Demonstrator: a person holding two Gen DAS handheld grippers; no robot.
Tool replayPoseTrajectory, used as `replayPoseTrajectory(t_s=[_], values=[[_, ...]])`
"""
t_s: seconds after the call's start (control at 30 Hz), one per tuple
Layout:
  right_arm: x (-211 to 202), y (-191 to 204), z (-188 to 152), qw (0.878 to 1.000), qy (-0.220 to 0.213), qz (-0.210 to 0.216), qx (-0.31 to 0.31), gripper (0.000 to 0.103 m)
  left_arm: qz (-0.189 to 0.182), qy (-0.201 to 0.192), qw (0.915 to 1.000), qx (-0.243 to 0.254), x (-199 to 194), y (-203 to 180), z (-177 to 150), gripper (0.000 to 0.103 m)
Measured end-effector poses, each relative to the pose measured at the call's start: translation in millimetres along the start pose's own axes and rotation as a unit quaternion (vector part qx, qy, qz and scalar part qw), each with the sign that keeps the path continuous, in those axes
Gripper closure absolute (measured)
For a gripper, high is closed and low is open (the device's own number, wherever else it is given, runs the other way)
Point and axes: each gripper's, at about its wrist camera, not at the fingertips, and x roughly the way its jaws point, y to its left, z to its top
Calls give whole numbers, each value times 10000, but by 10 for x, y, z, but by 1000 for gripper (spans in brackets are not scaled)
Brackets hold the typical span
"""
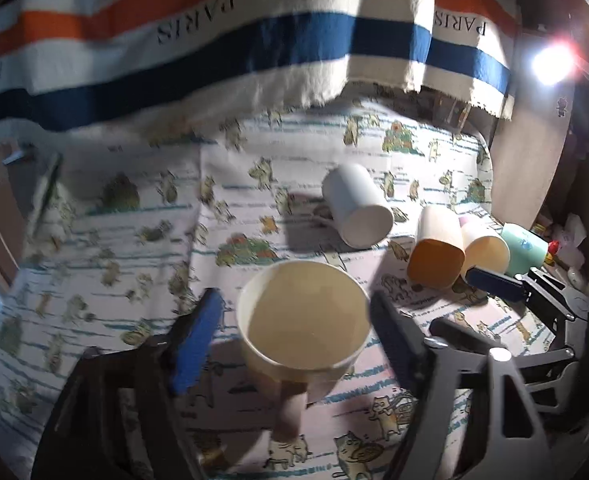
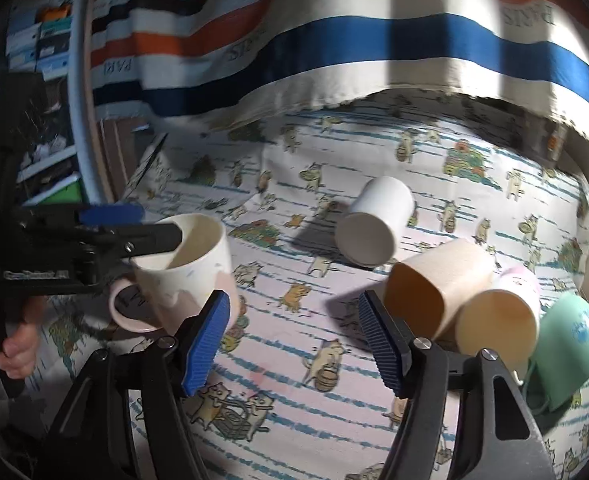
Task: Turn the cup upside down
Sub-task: 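Lift the pink mug by its handle with the left tool, then rotate the held pink mug rim-down with the left tool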
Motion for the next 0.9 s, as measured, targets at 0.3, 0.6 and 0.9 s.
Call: replayPoseTrajectory(t_s=[0.3, 0.6, 0.9], values=[[294, 74, -60, 9960, 642, 615, -93, 33, -216, 323, 9989, -273, -107, 172, -312, 37], [304, 23, -49, 9956, 664, 662, 53, 33, -651, 955, 9921, -480, 206, 126, -564, 86], [326, 72, -99, 9946, 720, 740, -93, 33, -1679, 767, 9668, -1769, 112, 425, -506, 90]])
